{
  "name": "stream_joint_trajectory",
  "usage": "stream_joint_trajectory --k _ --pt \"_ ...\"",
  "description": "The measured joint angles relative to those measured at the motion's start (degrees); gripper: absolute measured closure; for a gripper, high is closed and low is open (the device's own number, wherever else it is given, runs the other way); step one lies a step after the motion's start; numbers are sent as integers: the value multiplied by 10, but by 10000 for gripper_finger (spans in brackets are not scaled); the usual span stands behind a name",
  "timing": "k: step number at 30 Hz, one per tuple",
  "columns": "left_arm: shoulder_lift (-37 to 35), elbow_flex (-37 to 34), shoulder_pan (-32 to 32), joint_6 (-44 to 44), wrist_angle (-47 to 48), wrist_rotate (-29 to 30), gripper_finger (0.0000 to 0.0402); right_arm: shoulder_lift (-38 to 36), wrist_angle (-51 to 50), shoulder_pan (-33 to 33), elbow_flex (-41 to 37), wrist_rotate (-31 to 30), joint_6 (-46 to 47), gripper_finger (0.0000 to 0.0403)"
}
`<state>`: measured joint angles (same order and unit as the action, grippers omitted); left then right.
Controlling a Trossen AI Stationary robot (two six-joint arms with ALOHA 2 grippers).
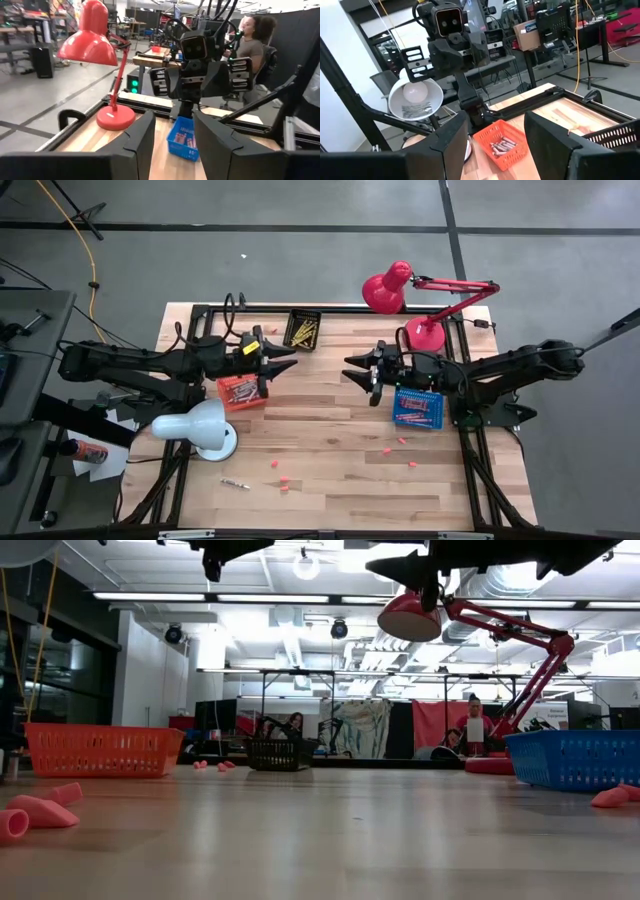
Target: Sort crayons
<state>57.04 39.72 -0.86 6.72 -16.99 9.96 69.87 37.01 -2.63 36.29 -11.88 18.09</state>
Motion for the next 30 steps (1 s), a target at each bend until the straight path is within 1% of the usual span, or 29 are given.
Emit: stream_joint_trajectory --k 4,6,9,13,15,17,19,22,26,30 --pt "6 0 -12 -6 -31 14 277 0 4 0 0 -8 8 215" --pt "16 11 -25 14 -40 -3 277 0 10 0 0 -22 40 214" --pt "46 70 -39 24 -2 -76 277 0 10 0 0 -38 85 214" --pt "121 193 -32 -13 105 -176 277 0 9 0 0 -40 117 214" --pt "164 268 -14 -38 161 -203 277 -1 9 0 0 -40 119 214" --pt "204 339 9 -64 219 -217 277 -3 10 0 0 -40 119 214" --pt "243 403 36 -86 273 -217 277 -9 6 0 0 -40 116 214" --pt "297 486 79 -94 323 -215 277 -20 -6 0 0 -37 101 214" --pt "360 566 137 -94 335 -214 277 -41 -53 0 1 -8 100 214" --pt "417 619 199 -94 342 -211 277 -54 -120 -2 0 35 105 214"
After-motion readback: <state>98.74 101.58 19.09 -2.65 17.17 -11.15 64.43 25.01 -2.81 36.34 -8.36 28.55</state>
